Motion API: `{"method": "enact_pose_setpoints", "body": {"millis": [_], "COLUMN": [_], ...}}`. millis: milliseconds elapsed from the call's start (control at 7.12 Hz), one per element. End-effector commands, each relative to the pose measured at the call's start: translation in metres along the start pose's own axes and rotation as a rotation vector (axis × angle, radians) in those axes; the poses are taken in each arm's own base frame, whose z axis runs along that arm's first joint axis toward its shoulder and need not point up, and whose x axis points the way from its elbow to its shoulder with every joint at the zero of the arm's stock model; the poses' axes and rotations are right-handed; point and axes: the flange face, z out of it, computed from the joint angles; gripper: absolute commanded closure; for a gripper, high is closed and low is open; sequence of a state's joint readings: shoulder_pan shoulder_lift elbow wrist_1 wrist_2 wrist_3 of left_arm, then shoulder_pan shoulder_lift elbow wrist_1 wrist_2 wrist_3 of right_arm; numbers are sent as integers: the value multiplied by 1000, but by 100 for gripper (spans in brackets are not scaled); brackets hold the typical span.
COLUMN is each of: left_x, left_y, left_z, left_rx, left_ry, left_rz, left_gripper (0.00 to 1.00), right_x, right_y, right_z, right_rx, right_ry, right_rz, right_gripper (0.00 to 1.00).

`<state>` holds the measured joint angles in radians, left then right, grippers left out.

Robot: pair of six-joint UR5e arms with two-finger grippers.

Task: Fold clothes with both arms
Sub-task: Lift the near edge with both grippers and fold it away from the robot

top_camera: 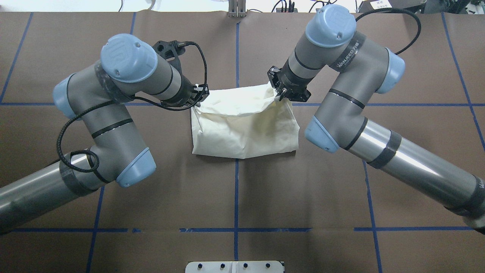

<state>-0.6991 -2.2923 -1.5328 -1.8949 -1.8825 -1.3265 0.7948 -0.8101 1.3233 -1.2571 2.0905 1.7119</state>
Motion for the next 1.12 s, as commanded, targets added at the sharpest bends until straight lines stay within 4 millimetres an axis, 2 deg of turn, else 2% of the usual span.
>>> {"method": "enact_pose_setpoints", "body": {"millis": [0,421,561,702,842,982], "left_x": [-5,-13,-14,-18,-22,-34], "left_y": [-15,-19,-20,-30,-42,-67], "left_z": [39,49,48,46,41,36], "left_rx": [11,9,11,22,37,60], "left_ry": [10,-12,-10,-17,-16,-35], "left_rz": [9,18,16,11,4,36], "left_gripper": [100,100,100,31,0,0], "right_x": [-17,-14,-13,-13,-11,-5], "right_y": [-9,-16,-17,-22,-51,-72], "right_z": [12,21,22,19,6,0], "right_rx": [-4,0,2,7,13,-2], "right_ry": [-1,19,20,18,15,23], "right_rz": [2,14,11,8,-31,-41], "right_gripper": [100,100,1,0,0,0]}}
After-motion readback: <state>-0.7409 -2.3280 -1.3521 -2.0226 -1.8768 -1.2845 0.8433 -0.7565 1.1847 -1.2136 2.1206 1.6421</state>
